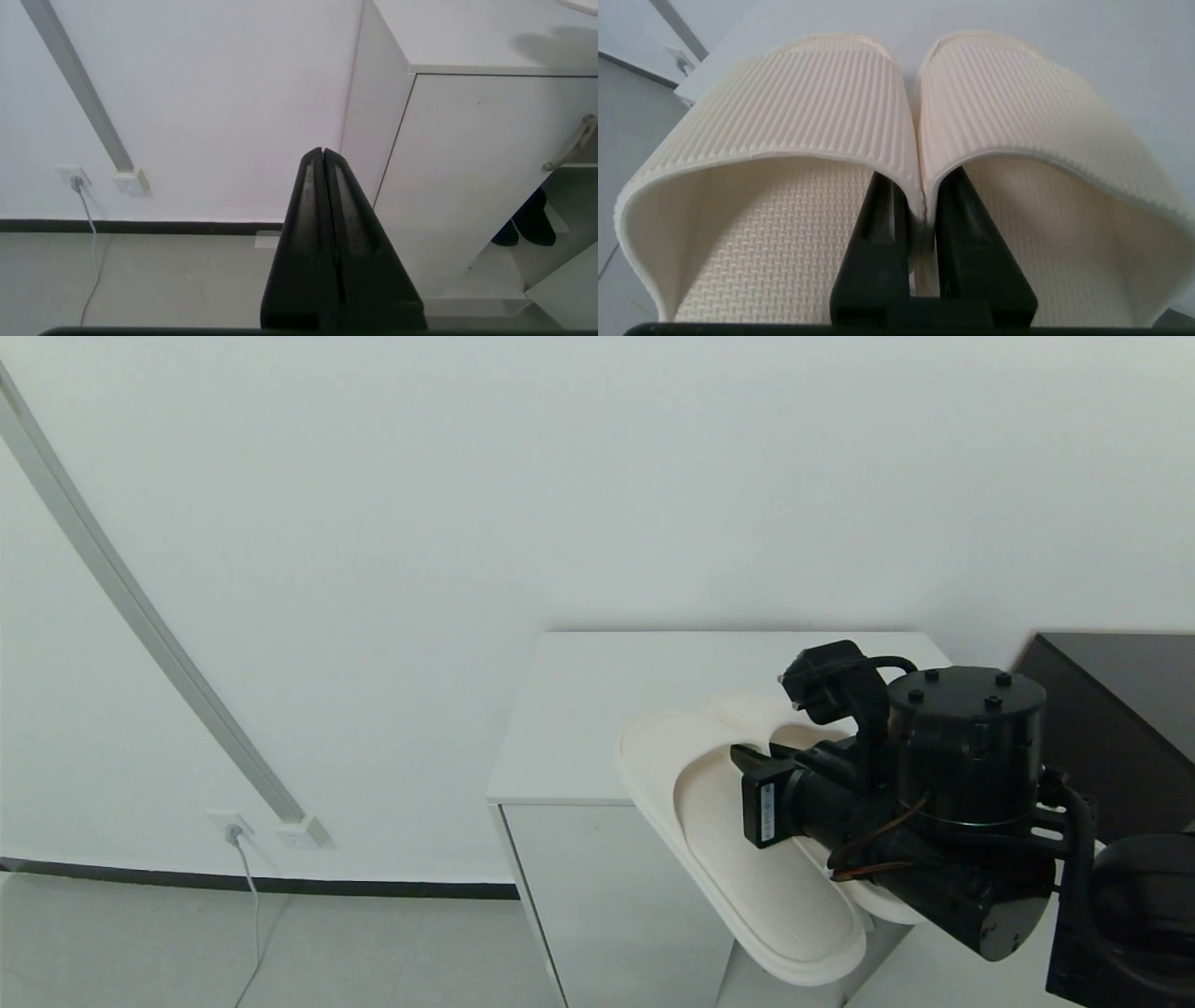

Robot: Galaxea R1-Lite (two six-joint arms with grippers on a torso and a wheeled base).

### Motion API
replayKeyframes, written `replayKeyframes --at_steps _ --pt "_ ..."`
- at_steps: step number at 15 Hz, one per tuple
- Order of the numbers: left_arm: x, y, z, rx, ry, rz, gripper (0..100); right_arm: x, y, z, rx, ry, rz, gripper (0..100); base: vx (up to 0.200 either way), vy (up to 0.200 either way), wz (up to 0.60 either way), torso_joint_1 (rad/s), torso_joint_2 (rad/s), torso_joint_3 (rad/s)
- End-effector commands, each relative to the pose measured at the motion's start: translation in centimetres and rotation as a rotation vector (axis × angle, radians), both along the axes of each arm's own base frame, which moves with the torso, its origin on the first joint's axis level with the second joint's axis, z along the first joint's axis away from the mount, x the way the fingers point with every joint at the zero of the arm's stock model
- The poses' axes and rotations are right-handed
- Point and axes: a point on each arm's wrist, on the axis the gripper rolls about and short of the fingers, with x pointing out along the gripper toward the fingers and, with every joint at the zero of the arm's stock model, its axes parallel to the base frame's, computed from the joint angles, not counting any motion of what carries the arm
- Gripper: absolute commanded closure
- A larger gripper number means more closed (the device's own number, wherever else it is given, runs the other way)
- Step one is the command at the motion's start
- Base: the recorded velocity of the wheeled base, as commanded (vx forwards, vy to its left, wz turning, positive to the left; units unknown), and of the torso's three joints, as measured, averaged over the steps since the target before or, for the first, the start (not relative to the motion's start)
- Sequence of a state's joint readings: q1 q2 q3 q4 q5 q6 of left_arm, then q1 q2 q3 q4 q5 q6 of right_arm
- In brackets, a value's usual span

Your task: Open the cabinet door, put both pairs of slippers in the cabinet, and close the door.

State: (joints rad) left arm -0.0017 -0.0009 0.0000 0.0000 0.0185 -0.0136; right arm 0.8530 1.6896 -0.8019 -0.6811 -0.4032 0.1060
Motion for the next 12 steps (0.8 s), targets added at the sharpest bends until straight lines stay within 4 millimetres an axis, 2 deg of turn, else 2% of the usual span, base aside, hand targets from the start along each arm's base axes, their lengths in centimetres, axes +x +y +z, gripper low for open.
replayKeyframes --at_steps 1,11,12 --pt "0.01 0.00 0.00 0.001 0.001 0.000 100 0.03 0.10 -0.20 -0.005 0.004 0.001 100 -0.200 0.000 0.00 0.007 0.00 0.002" --pt "0.01 0.00 0.00 0.000 0.001 -0.001 100 0.00 0.13 0.00 0.007 -0.007 0.001 100 -0.200 0.000 0.00 0.003 0.00 0.003" --pt "0.01 0.00 0.00 0.001 0.001 -0.001 100 0.00 0.13 0.03 0.010 -0.009 0.001 100 0.000 0.000 0.00 0.000 0.00 0.000"
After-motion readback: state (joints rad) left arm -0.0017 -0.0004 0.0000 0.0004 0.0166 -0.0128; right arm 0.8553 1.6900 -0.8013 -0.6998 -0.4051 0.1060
